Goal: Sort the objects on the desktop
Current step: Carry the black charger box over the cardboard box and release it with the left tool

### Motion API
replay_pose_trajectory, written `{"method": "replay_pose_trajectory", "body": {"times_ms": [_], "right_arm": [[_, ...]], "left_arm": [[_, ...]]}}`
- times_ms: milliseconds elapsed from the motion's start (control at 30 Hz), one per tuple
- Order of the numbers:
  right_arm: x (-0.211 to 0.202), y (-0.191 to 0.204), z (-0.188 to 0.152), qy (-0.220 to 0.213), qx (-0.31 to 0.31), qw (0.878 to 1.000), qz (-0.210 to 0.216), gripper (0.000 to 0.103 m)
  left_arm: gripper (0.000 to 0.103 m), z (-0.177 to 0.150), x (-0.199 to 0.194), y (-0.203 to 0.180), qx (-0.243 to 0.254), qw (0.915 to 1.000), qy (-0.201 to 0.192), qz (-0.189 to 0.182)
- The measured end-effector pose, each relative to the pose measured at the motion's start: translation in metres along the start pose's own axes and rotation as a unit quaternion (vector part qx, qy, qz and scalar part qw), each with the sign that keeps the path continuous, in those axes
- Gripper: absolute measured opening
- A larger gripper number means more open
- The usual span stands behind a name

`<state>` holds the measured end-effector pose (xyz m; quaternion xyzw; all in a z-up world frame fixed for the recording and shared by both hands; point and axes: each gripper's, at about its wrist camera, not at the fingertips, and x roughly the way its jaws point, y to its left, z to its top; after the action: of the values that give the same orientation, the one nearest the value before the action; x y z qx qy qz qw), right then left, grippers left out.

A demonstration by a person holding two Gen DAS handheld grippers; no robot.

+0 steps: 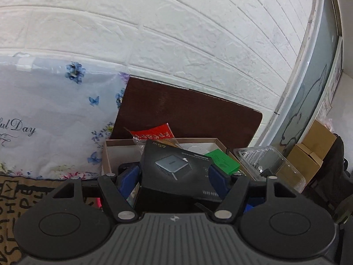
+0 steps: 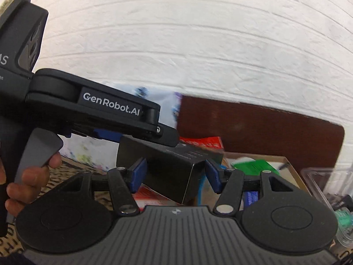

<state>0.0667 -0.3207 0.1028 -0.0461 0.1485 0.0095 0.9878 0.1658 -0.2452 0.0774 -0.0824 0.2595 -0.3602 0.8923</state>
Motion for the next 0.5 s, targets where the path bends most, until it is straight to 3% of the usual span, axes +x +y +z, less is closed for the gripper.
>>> {"method": "replay_pose_trajectory", "body": {"times_ms": [67,233,500], "right_arm": [[0.004,-0.017,-0.006,0.000,0.005,1.000,-0.005,0.056],[0.019,-0.045,-0.012,0.005,0.015,1.000,-0.001,0.055],[0.044,-0.061,-0.004,-0.005,0.016,1.000,-0.021,0.055]], "left_arm": [[0.065,0.001,0.011,-0.004,0.007,0.9998,0.008,-0.013],[0.065,0.002,0.029,-0.013,0.034,0.9994,0.007,-0.005],[0.070,0.010,0.053,0.000,-0.003,0.9998,0.018,0.005]]}}
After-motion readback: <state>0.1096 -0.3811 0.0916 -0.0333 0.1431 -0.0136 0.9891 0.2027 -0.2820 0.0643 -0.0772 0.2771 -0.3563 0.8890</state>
